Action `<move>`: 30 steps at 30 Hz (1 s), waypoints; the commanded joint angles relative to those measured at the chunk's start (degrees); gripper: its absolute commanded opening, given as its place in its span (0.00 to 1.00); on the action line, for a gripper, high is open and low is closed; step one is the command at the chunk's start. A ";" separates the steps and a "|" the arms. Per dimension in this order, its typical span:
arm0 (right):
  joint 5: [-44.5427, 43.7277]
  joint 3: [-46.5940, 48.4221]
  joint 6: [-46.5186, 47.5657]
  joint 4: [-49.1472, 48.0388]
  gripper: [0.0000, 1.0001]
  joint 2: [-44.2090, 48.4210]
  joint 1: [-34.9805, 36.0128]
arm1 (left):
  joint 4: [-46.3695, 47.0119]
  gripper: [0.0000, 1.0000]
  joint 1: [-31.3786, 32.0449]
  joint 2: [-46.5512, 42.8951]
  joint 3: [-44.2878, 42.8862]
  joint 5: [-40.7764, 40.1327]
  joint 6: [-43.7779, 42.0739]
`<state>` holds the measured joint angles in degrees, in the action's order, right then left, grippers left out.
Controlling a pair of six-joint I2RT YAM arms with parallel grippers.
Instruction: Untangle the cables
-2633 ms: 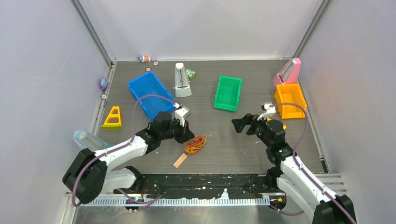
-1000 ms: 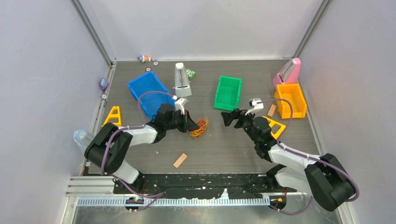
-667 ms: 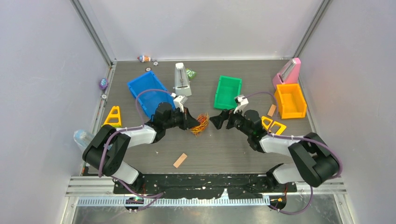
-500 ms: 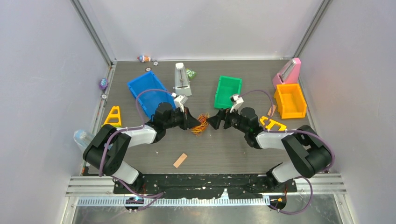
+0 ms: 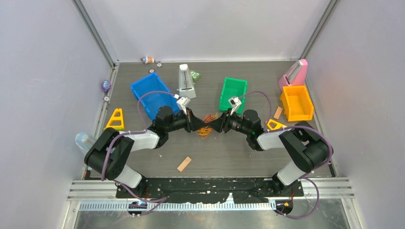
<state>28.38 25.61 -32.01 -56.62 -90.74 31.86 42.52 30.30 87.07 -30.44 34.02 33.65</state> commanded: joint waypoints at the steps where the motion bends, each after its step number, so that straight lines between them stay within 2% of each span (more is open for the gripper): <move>1: 1.56 0.35 -0.33 -5.68 0.27 2.13 0.59 | 7.62 0.00 0.06 -3.62 2.18 -1.01 0.32; 3: -1.85 -0.01 1.56 -2.00 0.16 4.52 0.58 | 5.16 0.00 -0.15 -5.98 3.40 -4.72 -0.87; 6: -13.18 -0.27 4.60 6.26 0.07 8.74 0.53 | -0.41 0.00 -0.62 -10.19 4.80 -11.96 -3.13; 9: -29.89 0.42 7.31 18.84 0.05 13.64 0.49 | -3.89 0.00 -1.46 -14.67 7.06 -19.50 -4.05; 13: -45.40 1.62 7.71 29.87 0.05 17.91 0.49 | -8.55 0.00 -1.83 -19.20 9.67 -33.04 -2.02; 15: -48.65 1.23 7.45 31.22 0.06 19.27 0.49 | -9.23 0.00 -1.83 -20.73 10.54 -36.86 -1.81; 18: -49.62 0.46 7.56 30.54 0.10 20.21 0.47 | -9.26 0.00 -1.83 -21.01 10.51 -36.28 -2.37; 19: -48.63 0.40 7.83 30.22 0.12 20.15 0.52 | -9.15 0.00 -1.83 -20.49 10.18 -35.05 -2.67; 21: -44.56 0.82 9.34 29.24 0.24 19.58 0.49 | -8.29 0.00 -1.83 -18.77 8.74 -28.83 -3.91; 22: -41.15 0.96 10.48 28.24 0.41 19.16 0.49 | -8.22 0.00 -1.83 -17.59 7.63 -25.02 -4.39; 23: -39.07 0.99 10.92 27.45 0.48 19.00 0.53 | -7.98 0.00 -1.83 -16.46 6.45 -21.56 -4.78; 24: -35.36 0.74 11.40 25.09 0.64 18.71 0.50 | -7.64 0.00 -1.83 -15.03 5.33 -18.32 -4.88; 27: -30.39 -1.65 11.18 19.54 0.88 18.50 0.56 | -4.70 0.00 -1.83 -10.58 3.66 -13.06 -3.37; 30: -23.74 -2.14 10.90 15.30 0.92 17.34 0.53 | -1.59 0.00 -1.83 -8.32 3.42 -9.59 -1.44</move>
<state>-4.38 24.38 -22.33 -32.49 -72.42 32.40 34.94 28.75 76.62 -25.08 16.56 31.09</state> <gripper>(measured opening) 0.904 0.007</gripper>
